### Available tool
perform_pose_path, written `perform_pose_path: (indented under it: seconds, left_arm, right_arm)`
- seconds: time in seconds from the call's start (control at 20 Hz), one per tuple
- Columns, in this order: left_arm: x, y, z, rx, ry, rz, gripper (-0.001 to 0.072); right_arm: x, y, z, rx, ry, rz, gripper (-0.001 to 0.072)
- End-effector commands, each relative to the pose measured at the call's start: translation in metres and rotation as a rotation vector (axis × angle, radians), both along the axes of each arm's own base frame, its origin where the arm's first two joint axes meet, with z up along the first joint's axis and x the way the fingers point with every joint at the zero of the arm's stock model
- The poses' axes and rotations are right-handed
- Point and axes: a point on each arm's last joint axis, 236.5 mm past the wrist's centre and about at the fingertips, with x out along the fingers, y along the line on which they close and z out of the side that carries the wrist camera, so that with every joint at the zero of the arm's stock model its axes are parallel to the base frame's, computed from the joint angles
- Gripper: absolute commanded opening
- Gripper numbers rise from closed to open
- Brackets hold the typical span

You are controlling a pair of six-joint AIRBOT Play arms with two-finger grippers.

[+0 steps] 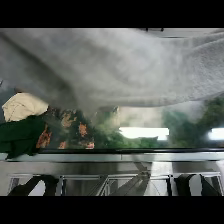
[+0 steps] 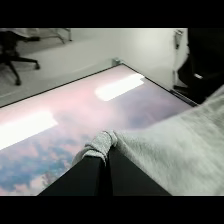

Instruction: Fold the shirts.

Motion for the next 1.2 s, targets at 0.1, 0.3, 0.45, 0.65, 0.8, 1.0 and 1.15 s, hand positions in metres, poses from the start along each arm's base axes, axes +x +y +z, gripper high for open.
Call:
perform_pose_path:
  seconds: [0.1,0.3,0.45,0.65,0.8,1.0,1.15]
  left_arm:
    - [0.048,0.032,-0.081,-0.058,0.260,0.062,0.0018]
    - [0.121,0.010,-0.208,-0.089,0.612,-0.100,0.0019]
    - [0.173,0.000,-0.333,-0.142,0.885,-0.123,0.0020]
    - [0.215,0.006,-0.484,-0.229,1.209,-0.093,0.0249]
    - [0.242,0.018,-0.499,-0.274,1.258,-0.133,0.0596]
    - [0.247,0.058,-0.456,-0.267,1.248,-0.141,0.0711]
    - [0.197,0.080,-0.464,-0.113,1.396,-0.096,0.0710]
  right_arm:
    - [0.047,-0.010,-0.045,-0.098,0.219,-0.229,0.0016]
    - [0.155,-0.008,-0.196,-0.094,0.674,-0.083,0.0016]
    - [0.234,-0.019,-0.362,-0.079,1.052,-0.160,0.0016]
    - [0.276,-0.027,-0.539,0.063,1.432,-0.130,0.0146]
    - [0.291,-0.047,-0.553,0.133,1.478,-0.082,0.0324]
    - [0.258,-0.086,-0.509,0.145,1.518,-0.018,0.0325]
    - [0.187,-0.106,-0.538,0.075,1.777,-0.070,0.0324]
